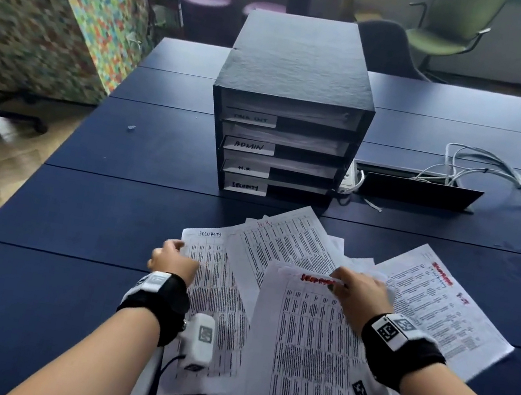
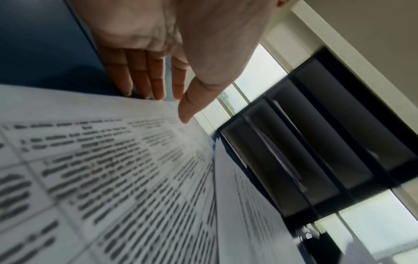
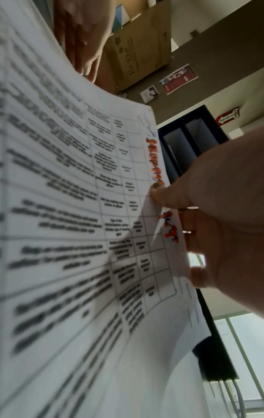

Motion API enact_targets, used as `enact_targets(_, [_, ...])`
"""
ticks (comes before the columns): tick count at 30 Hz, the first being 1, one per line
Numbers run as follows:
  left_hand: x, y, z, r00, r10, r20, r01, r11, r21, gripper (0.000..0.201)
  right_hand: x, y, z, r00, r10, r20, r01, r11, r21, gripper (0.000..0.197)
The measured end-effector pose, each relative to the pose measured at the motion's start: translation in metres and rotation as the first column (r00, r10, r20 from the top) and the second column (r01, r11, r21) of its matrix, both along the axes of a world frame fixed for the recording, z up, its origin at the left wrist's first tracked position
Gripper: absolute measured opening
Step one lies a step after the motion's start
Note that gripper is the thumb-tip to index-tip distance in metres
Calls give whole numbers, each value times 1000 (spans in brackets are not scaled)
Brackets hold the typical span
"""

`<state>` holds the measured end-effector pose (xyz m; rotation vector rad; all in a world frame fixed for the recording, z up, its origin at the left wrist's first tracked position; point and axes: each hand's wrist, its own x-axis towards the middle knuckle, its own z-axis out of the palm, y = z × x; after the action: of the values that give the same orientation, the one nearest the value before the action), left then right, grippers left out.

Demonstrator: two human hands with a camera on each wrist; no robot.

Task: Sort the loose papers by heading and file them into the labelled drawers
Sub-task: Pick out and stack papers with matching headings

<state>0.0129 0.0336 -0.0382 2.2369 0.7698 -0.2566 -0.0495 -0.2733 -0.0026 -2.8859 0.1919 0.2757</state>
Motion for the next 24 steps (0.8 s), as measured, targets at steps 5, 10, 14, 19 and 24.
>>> enact_targets(5, [1,5,-1,993,118,-1,-115,962,-250,57,-2,-6,-11,999,8,-39,-1,987,160,26])
enact_targets(10, [-2,-4,5,996,-62,65,73,979,-191,11,3,-13,-14,1000,-1,-8,2,994,105,19])
enact_targets(14, [-1,-8,30,966,-14,258,50,990,-134,16,-1,-19,-13,996,-16,-83,11,998,-65,27])
enact_targets(19, [15,-8,89,854,-118,507,174,983,-65,12,-4,-23,-12,997,-26,-73,23,999,-34,32])
enact_targets(24, [32,-14,144,612,-97,785,219,975,-50,12,-6,-25,-14,999,-36,-39,36,999,-9,24])
